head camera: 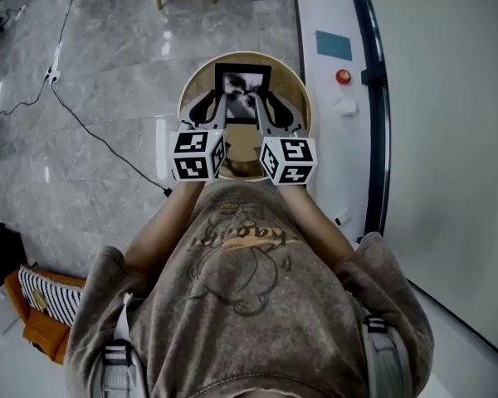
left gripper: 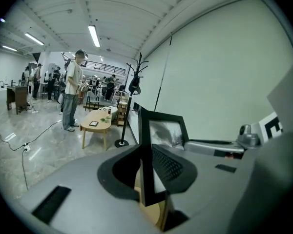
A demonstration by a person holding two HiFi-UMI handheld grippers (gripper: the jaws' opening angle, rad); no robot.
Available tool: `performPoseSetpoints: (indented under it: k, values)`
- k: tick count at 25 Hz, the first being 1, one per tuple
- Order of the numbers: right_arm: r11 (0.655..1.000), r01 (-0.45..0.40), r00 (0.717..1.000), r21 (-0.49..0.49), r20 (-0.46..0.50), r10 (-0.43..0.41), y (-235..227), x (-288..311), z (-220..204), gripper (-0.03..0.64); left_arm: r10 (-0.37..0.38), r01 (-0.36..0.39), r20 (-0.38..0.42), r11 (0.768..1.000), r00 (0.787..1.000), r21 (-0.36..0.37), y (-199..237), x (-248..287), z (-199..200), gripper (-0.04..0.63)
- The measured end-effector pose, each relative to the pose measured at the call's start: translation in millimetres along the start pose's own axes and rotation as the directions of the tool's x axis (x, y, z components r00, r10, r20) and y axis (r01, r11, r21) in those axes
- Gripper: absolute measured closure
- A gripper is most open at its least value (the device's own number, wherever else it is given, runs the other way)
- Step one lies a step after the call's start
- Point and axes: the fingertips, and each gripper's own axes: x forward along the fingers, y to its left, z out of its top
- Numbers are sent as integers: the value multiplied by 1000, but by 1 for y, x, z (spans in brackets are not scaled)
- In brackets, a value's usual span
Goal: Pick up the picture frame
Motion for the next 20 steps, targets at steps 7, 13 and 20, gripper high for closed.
performPoseSetpoints:
  k: [7,13,20]
  values:
    - [1000,7,998,-18,63,-6,1,-19,33,525,-27,23,76,999,997,45,-18,-17,32,509]
    - [1000,6,996,-22,87,-4,3,-28,40,525,-23,17,103,998,994,64,-25,-25,38,509]
    - [1000,-7,996,-26,90,10,8,-28,42,526,-16,9,107,998,994,64,-22,-30,39,509]
